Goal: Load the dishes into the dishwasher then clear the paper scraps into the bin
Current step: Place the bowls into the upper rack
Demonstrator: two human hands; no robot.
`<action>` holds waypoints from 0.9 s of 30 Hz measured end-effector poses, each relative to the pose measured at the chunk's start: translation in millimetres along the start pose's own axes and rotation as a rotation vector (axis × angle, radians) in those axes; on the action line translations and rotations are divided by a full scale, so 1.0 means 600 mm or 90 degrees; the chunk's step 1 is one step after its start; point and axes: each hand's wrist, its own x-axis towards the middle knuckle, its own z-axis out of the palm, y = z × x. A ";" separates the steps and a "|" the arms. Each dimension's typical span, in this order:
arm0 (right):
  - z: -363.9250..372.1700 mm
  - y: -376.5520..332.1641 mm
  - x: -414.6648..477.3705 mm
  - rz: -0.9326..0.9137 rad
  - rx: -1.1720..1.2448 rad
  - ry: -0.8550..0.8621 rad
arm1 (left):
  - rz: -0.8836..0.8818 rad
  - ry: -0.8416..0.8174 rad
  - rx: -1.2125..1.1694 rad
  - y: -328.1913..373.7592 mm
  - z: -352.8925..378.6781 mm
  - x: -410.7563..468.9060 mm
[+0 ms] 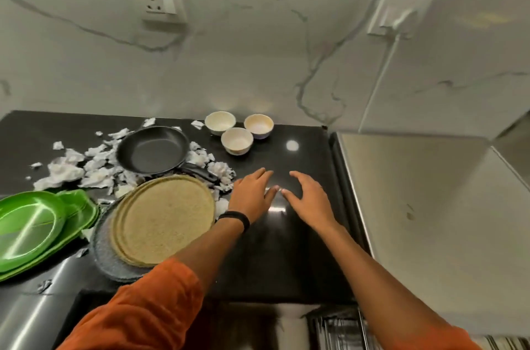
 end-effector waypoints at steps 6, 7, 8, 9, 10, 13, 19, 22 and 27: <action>0.046 -0.070 0.154 -0.119 -0.029 -0.104 | -0.100 0.087 -0.012 -0.075 -0.035 0.048; 0.054 -0.082 0.179 -0.145 -0.048 -0.123 | -0.107 0.107 -0.015 -0.086 -0.042 0.054; 0.061 -0.092 0.202 -0.166 -0.074 -0.139 | -0.116 0.122 -0.017 -0.094 -0.050 0.059; 0.069 -0.104 0.226 -0.185 -0.111 -0.161 | -0.135 0.132 -0.020 -0.103 -0.056 0.064; 0.077 -0.115 0.248 -0.200 -0.154 -0.186 | -0.157 0.136 -0.021 -0.111 -0.060 0.069; 0.105 -0.129 0.299 -0.223 -0.265 -0.265 | -0.197 0.147 -0.018 -0.131 -0.068 0.074; 0.129 -0.112 0.311 -0.244 -0.224 -0.233 | -0.212 0.155 -0.027 -0.162 -0.067 0.069; 0.106 -0.104 0.275 -0.280 -0.175 -0.144 | -0.170 0.143 -0.023 -0.160 -0.068 0.077; 0.053 -0.080 0.185 -0.236 -0.074 -0.049 | -0.057 0.060 -0.030 -0.124 -0.066 0.091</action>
